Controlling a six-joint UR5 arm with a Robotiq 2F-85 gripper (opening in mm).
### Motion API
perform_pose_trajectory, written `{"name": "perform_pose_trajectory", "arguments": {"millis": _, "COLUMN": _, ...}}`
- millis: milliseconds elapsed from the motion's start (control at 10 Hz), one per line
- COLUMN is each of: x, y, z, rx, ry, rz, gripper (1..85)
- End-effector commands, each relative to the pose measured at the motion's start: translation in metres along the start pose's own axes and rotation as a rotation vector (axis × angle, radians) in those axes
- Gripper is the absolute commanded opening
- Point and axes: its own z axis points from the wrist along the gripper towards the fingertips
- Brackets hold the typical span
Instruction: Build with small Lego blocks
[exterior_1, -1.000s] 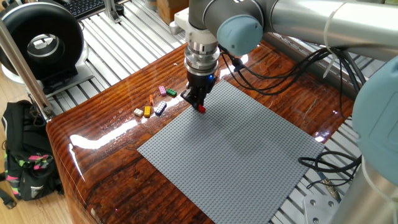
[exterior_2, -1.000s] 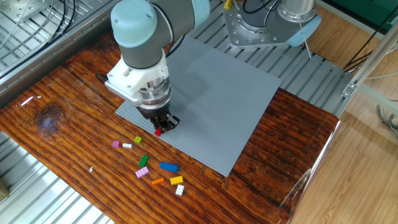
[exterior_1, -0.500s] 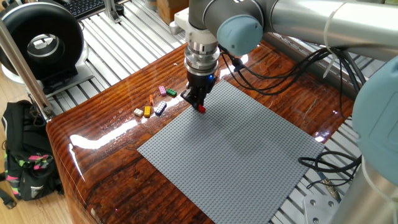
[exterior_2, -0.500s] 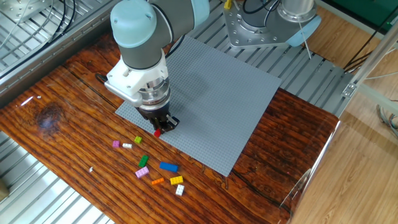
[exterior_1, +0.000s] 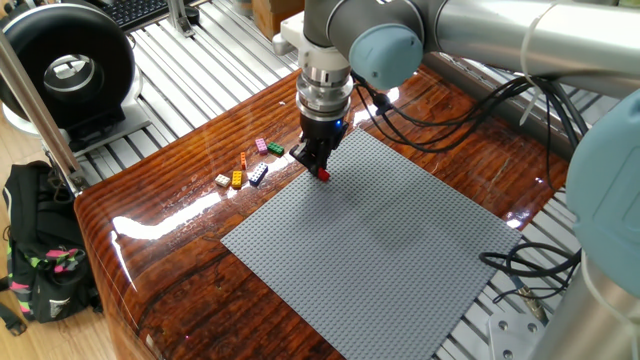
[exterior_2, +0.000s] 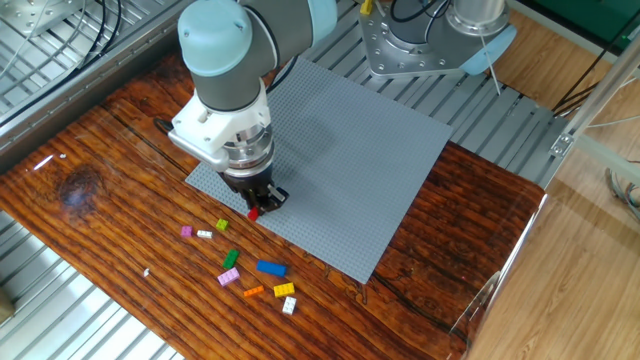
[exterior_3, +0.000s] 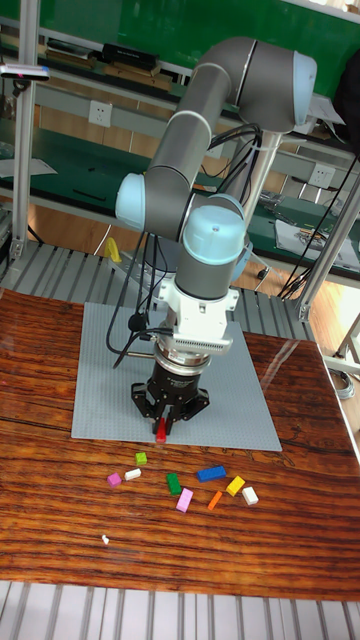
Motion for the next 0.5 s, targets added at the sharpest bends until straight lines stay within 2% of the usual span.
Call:
{"name": "perform_pose_trajectory", "arguments": {"millis": 0, "x": -0.002, "y": 0.000, "z": 0.001, "rx": -0.006, "ry": -0.005, "rz": 0.011, "gripper": 2.0}}
{"name": "perform_pose_trajectory", "arguments": {"millis": 300, "x": 0.005, "y": 0.001, "z": -0.013, "rx": -0.006, "ry": 0.018, "rz": 0.015, "gripper": 2.0}}
{"name": "perform_pose_trajectory", "arguments": {"millis": 400, "x": 0.004, "y": 0.002, "z": -0.009, "rx": -0.015, "ry": 0.015, "rz": 0.017, "gripper": 2.0}}
